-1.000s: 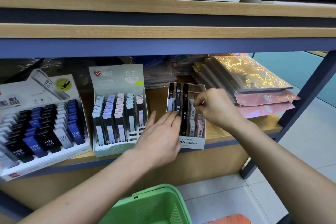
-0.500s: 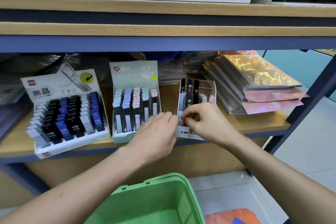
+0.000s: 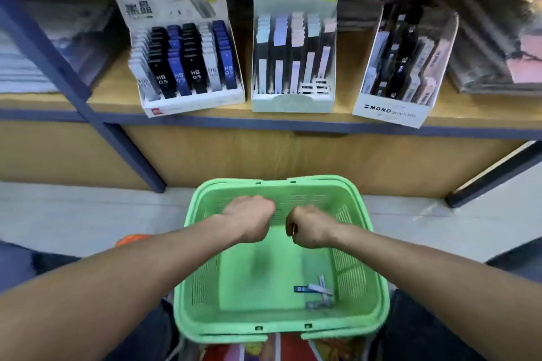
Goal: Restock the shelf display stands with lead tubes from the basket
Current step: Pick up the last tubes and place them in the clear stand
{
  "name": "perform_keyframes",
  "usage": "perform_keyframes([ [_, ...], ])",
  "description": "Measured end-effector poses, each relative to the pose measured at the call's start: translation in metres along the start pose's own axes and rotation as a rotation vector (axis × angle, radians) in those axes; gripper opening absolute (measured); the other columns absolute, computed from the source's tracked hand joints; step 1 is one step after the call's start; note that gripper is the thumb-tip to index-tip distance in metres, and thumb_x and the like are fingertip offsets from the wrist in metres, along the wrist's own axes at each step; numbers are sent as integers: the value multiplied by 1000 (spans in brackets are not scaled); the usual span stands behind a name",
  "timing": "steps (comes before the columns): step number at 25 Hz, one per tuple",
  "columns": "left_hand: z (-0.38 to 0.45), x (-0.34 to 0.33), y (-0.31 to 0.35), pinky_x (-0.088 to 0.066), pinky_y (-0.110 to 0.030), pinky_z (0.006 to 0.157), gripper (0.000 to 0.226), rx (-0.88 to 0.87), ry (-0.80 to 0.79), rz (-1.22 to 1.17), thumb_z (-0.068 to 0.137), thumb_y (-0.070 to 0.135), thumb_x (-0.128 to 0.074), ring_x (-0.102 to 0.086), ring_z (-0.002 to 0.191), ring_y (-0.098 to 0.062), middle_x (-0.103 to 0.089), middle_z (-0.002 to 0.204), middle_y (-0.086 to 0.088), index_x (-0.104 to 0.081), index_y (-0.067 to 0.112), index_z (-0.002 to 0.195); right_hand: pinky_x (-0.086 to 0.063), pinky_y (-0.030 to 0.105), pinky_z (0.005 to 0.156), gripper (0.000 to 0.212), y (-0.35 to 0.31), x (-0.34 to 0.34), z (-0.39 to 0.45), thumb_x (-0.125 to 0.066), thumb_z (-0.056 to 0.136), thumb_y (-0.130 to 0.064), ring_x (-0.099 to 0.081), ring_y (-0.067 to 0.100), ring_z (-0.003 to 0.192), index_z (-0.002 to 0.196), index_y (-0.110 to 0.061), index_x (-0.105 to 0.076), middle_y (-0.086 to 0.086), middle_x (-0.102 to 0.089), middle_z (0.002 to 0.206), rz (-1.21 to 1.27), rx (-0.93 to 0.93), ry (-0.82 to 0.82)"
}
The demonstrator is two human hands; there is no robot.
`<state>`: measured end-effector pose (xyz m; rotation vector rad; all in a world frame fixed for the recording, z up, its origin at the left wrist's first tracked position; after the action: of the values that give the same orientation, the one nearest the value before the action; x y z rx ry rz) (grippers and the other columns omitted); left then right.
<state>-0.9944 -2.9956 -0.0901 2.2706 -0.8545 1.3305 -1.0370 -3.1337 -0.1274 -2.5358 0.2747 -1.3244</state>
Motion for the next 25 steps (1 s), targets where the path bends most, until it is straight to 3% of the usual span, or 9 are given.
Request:
perform_keyframes([
  [3, 2, -28, -10, -39, -34, 61, 23, -29, -68, 4, 88, 2, -46, -56, 80, -27, -62, 98, -11, -57, 10, 107, -55, 38, 92, 32, 8, -34, 6, -53, 90, -3, -64, 27, 110, 114, -16, -69, 8, -66, 122, -128, 9, -122],
  [7, 14, -75, -1, -53, -39, 77, 29, -69, -183, -52, 91, 5, -50, -62, 99, -31, -61, 112, -12, -58, 9, 118, -53, 38, 92, 34, 33, -76, 3, -52, 91, -1, -61, 29, 112, 124, -11, -58, 12, -58, 128, -283, -70, -266],
  [9, 23, -101, 16, -53, -39, 77, 27, -99, -224, -74, 90, 4, -51, -62, 100, -32, -61, 114, -14, -58, 8, 116, -52, 37, 94, 33, 45, -95, 4, -53, 93, -3, -60, 29, 114, 126, -9, -55, 13, -57, 129, -311, -138, -321],
  [12, 40, -132, 49, -49, -37, 70, 14, -152, -279, -98, 91, 5, -55, -62, 92, -32, -62, 108, -14, -58, 8, 104, -51, 36, 92, 36, 58, -123, 15, -66, 94, -19, -62, 30, 114, 126, -7, -56, 14, -60, 127, -264, -209, -358],
  [15, 62, -158, 74, -47, -36, 70, 12, -167, -308, -120, 92, 8, -57, -60, 90, -29, -61, 106, -11, -59, 12, 104, -51, 33, 87, 60, 67, -150, 28, -82, 80, -45, -64, 29, 109, 121, -8, -57, 11, -62, 120, -213, -290, -400],
  [17, 72, -171, 83, -49, -36, 74, 20, -161, -296, -138, 92, 8, -58, -63, 98, -30, -63, 111, -10, -62, 12, 112, -53, 33, 90, 50, 71, -158, 34, -81, 83, -36, -65, 29, 109, 120, -10, -62, 11, -64, 121, -144, -337, -382],
  [20, 88, -191, 96, -43, -34, 74, 27, -149, -253, -225, 90, 16, -66, -62, 106, -31, -64, 116, -10, -64, 12, 117, -52, 34, 92, 26, 82, -164, 43, -64, 94, -18, -64, 29, 111, 119, -9, -63, 11, -64, 122, 10, -405, -295],
  [25, 96, -214, 106, -47, -36, 85, 34, -25, -221, -365, 89, 21, -70, -62, 109, -32, -63, 117, -13, -62, 8, 119, -48, 35, 83, 21, 87, -168, 48, -52, 97, -10, -64, 30, 109, 117, -8, -56, 12, -65, 118, 37, -398, -238],
])
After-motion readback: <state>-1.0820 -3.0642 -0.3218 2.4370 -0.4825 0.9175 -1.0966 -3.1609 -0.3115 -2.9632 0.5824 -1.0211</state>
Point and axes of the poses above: each hand's wrist, its own z-axis towards the middle knuckle, its own x-axis out of the back of the hand, y = z × x, the point moved 2 cm from there along z, towards the middle knuckle
